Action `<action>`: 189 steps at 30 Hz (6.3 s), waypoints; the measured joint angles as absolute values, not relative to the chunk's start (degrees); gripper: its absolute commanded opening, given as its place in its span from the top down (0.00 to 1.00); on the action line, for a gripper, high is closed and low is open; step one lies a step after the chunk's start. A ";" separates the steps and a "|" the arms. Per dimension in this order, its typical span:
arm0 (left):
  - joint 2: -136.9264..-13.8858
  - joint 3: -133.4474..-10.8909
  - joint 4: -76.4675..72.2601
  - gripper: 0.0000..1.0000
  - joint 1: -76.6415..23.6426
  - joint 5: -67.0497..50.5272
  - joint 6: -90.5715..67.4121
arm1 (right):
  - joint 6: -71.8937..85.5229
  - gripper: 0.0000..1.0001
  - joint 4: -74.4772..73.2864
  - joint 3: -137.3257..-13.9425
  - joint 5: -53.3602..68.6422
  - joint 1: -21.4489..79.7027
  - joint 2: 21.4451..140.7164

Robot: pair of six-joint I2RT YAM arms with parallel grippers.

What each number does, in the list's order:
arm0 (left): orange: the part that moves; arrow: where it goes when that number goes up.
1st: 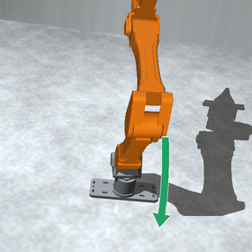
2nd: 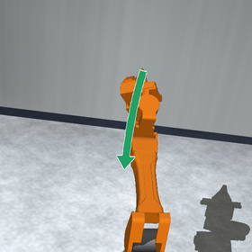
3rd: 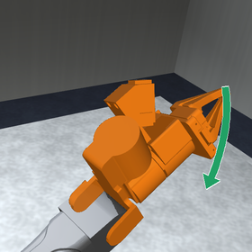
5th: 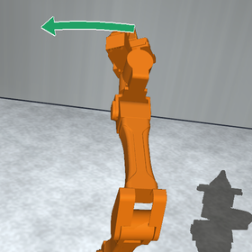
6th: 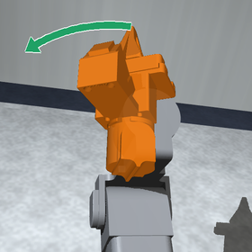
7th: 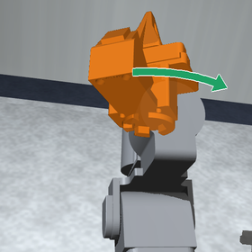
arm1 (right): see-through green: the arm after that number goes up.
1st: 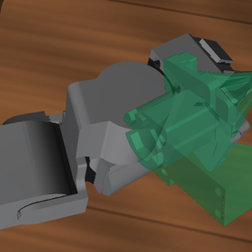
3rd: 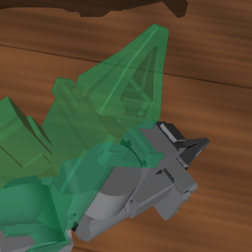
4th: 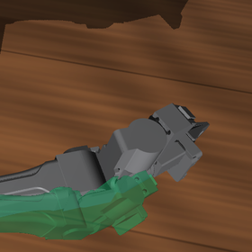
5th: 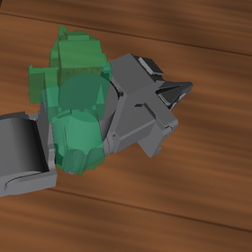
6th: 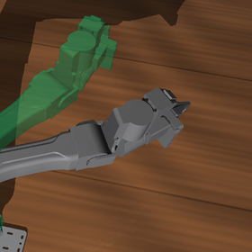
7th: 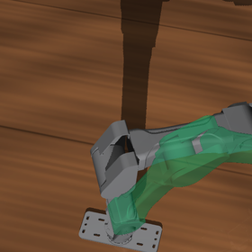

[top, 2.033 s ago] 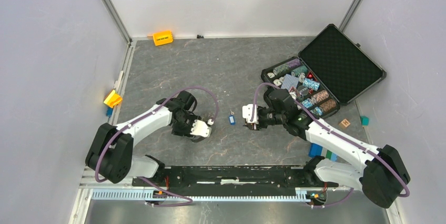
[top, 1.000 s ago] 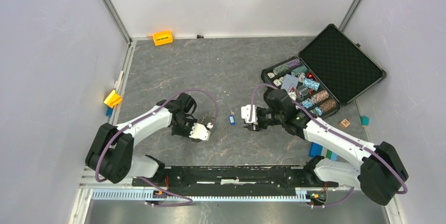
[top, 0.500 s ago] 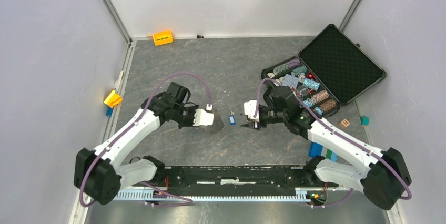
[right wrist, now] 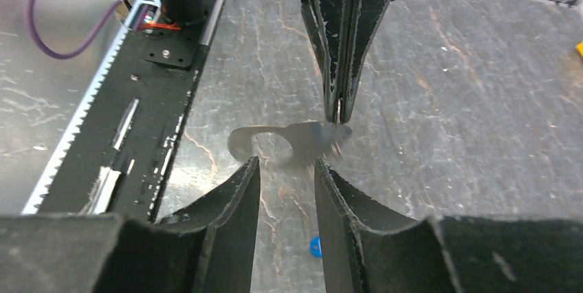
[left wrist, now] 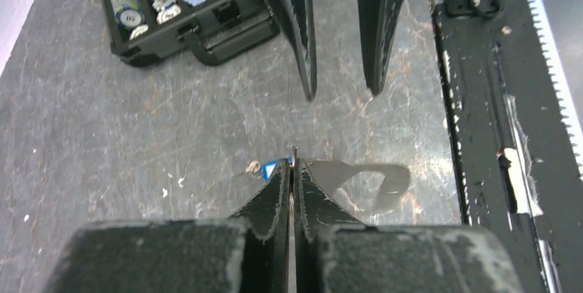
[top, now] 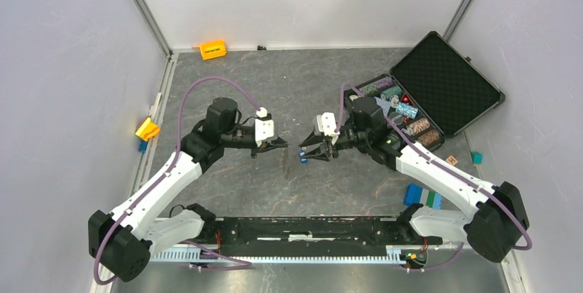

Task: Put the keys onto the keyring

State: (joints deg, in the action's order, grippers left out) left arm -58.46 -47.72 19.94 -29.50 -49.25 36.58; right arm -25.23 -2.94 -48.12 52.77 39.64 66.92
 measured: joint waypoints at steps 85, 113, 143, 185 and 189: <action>-56.49 -39.35 4.21 0.58 -33.89 -48.53 23.64 | -20.08 1.00 3.75 -47.00 44.66 40.38 71.50; -89.12 -62.19 22.37 0.40 -27.62 -13.26 22.00 | -28.88 0.54 0.30 -39.77 29.67 39.59 63.68; -119.94 -88.66 43.66 0.60 -19.55 -21.02 13.72 | -31.35 0.55 -2.74 -35.75 29.85 38.06 59.44; -123.42 -91.88 45.08 0.69 -17.30 -28.93 10.94 | -31.62 0.55 -3.18 -35.20 31.64 37.06 59.70; -123.83 -91.90 45.08 0.73 -17.15 -30.20 10.87 | -31.64 0.55 -3.68 -35.20 31.92 36.99 59.77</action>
State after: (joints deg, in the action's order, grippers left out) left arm -123.83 -91.90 45.08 -17.15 -30.20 10.87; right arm -31.64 -3.68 -35.20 31.92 36.99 59.77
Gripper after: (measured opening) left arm 0.297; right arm 0.451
